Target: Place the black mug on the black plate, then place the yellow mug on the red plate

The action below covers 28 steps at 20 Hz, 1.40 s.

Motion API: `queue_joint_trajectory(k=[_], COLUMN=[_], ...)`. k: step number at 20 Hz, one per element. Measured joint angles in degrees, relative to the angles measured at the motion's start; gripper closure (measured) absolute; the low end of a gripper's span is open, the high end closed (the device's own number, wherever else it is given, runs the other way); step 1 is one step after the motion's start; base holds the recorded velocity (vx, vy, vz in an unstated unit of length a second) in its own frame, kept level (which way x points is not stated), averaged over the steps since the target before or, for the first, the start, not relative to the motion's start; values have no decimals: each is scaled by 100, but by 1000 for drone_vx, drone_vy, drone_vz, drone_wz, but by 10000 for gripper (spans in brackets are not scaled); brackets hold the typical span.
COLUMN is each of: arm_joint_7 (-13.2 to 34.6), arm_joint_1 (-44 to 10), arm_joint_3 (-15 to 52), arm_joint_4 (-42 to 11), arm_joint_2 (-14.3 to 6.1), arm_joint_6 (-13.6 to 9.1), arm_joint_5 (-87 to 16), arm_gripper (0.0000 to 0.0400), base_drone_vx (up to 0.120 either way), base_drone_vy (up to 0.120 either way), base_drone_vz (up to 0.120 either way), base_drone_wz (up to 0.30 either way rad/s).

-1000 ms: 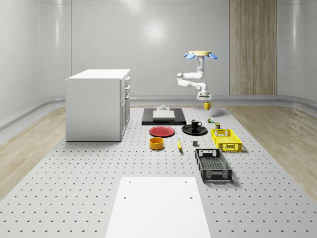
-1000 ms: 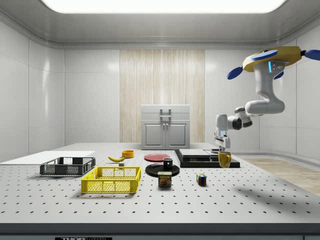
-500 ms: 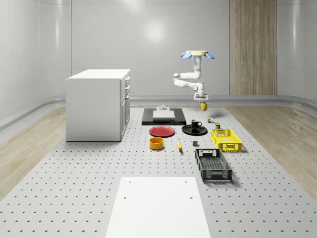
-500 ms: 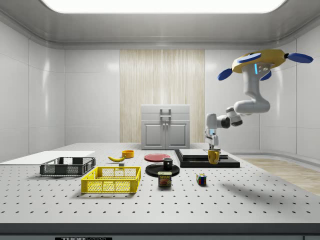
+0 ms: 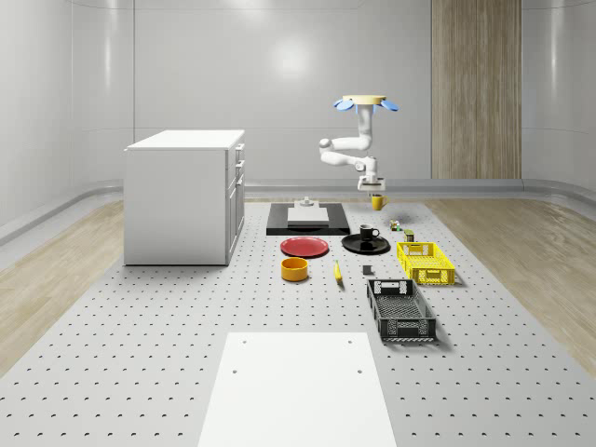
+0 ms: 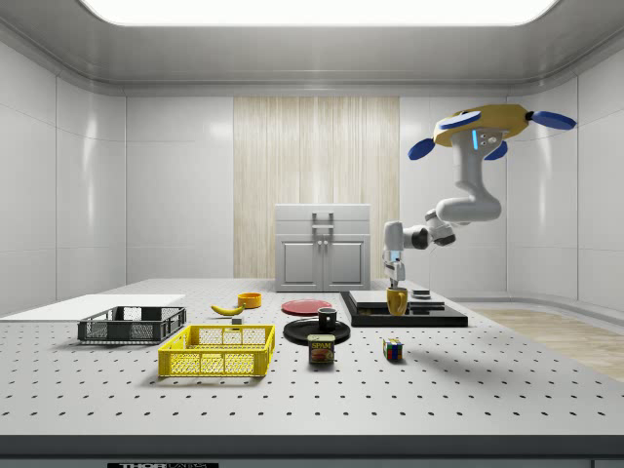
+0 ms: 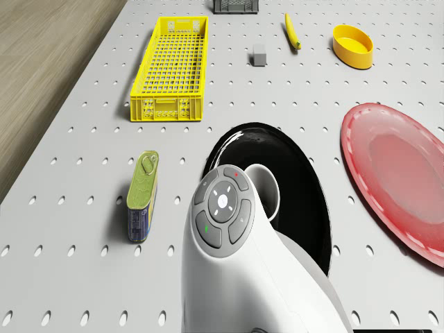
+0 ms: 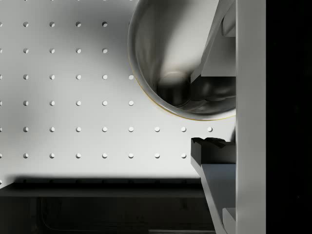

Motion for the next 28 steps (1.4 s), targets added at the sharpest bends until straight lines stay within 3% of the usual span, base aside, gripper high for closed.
queue_joint_trajectory(k=[28], arm_joint_7=[0], arm_joint_1=[0], arm_joint_3=[0], arm_joint_4=[0], arm_joint_2=[1], arm_joint_6=[-1], arm_joint_5=[0], arm_gripper=[290], base_drone_vx=[120], base_drone_vy=[-120], base_drone_vz=[0], base_drone_wz=[0])
